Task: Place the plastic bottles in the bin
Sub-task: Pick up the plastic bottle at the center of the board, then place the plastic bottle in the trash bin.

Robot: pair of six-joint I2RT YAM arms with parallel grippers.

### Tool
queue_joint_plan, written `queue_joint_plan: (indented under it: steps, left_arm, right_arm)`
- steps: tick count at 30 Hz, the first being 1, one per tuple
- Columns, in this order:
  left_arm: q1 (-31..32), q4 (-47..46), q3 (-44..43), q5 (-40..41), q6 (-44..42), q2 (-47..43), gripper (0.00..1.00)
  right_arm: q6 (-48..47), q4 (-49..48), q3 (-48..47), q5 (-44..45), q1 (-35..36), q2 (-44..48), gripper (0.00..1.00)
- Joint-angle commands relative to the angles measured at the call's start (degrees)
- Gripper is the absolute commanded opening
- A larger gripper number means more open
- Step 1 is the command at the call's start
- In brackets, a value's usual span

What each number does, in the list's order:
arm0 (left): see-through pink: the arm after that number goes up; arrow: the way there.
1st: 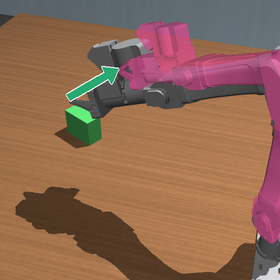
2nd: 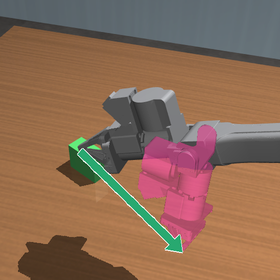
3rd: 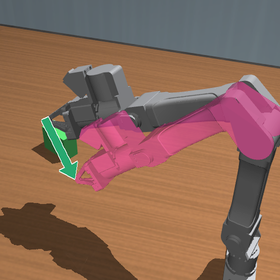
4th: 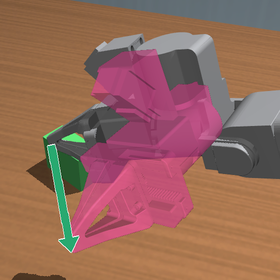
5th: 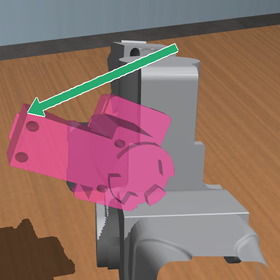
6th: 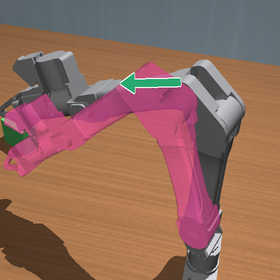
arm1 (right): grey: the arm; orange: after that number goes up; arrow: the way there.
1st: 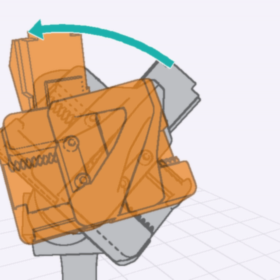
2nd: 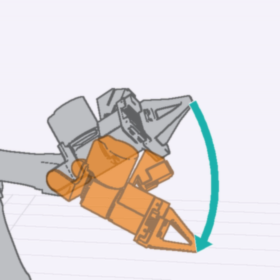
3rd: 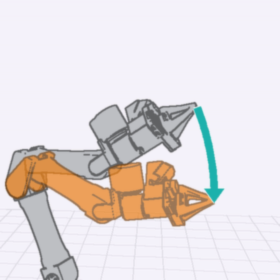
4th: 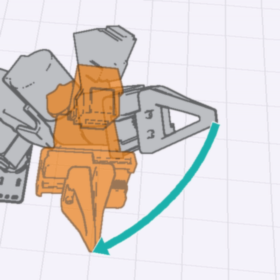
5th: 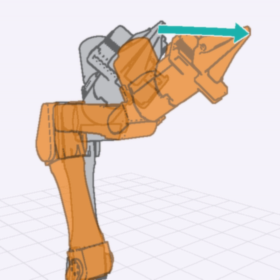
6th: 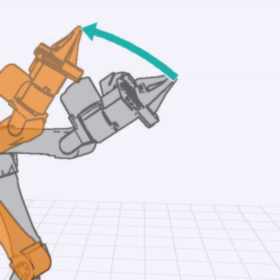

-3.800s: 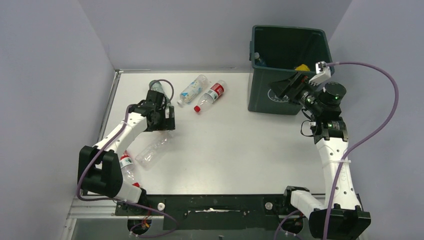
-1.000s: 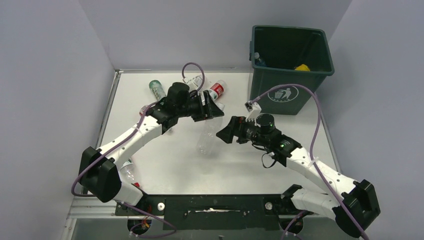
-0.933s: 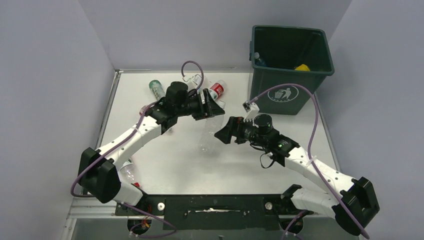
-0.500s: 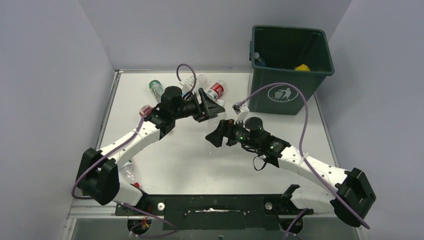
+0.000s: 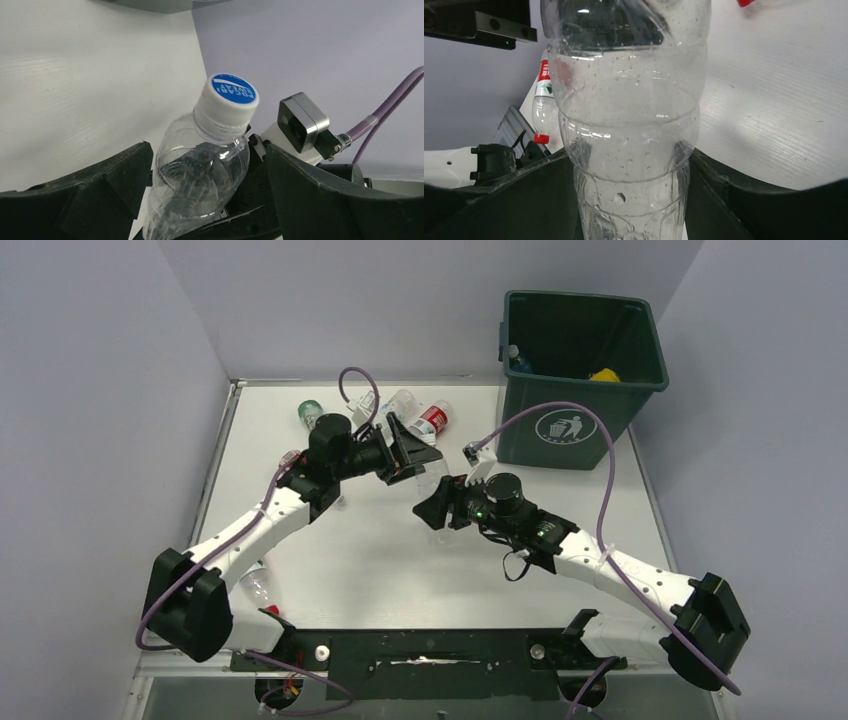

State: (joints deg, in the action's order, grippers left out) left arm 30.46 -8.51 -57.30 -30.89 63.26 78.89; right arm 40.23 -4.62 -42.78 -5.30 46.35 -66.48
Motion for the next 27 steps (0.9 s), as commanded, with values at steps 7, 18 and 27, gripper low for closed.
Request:
queue_joint_plan:
  steps: [7,18,27]
  left_arm:
    - [-6.8,19.3,-9.1,7.2,-13.9,-7.4,0.85]
    - [-10.0,41.4,-14.7,21.9,-22.7,-12.1,0.86]
    - [-10.8,49.2,-14.1,29.0,-23.8,-13.8,0.87]
  right_arm:
    - [-3.1,4.5,-7.0,5.6,0.0,2.8,0.59]
    - [-9.9,13.5,-21.7,0.4,-12.0,1.7,0.59]
    - [-14.2,19.2,-41.5,-10.1,-30.5,-6.1,0.6]
